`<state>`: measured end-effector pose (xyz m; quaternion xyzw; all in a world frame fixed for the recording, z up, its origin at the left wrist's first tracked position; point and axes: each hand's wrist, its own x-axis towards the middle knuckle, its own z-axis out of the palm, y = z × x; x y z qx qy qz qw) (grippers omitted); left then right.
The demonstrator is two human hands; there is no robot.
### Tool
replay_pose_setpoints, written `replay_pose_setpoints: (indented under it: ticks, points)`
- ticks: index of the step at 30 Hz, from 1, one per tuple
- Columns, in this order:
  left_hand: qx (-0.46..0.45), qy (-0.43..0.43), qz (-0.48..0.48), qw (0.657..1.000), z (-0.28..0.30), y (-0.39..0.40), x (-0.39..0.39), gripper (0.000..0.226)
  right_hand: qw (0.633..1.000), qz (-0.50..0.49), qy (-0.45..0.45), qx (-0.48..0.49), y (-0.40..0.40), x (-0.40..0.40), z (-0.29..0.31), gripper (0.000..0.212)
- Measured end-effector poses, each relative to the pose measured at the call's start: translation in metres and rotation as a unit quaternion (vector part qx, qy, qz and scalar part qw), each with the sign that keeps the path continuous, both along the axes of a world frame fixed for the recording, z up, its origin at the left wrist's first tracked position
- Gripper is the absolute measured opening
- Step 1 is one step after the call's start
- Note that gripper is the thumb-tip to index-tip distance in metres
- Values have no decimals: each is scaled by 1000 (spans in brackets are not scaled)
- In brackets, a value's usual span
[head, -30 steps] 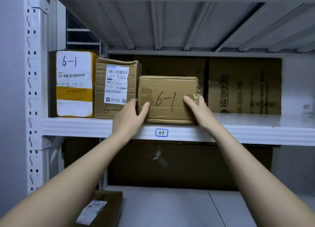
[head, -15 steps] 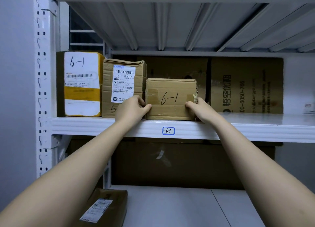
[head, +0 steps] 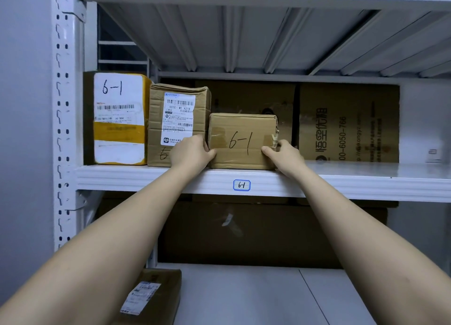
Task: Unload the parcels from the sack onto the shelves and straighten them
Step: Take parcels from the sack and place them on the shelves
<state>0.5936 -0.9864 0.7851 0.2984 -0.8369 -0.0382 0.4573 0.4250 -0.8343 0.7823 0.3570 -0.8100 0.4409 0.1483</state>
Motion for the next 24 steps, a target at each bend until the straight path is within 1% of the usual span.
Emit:
replay_pose_setpoints:
  ticks: [3, 6, 10, 13, 15, 17, 21, 24]
  points:
    - [-8, 45, -19, 999, -3, 3, 3, 21, 999, -8, -2, -38, 1, 0, -2, 56]
    - [-32, 100, -78, 991, -2, 17, 5, 16, 993, -40, 18, -105, 7, 5, -3, 52]
    - [-73, 158, -165, 971, -4, 52, -5, 11, 971, -52, 88, -216, 25, 19, -11, 33]
    - [-137, 180, -229, 947, -18, 82, -21, 15, 949, -60, 143, -275, 46, 27, -30, 22]
    - [-168, 182, -266, 932, -34, 101, -37, 17, 942, -79, 164, -282, 63, 25, -48, 20]
    - [-171, 183, -302, 920, -54, 124, -55, 18, 939, -105, 178, -273, 84, 19, -71, 19]
    - [-137, 154, -377, 903, -106, 174, -92, 20, 940, -155, 166, -254, 133, 0, -119, 21]
    - [-114, 105, -418, 895, -149, 214, -122, 22, 941, -195, 141, -236, 177, -18, -158, 20]
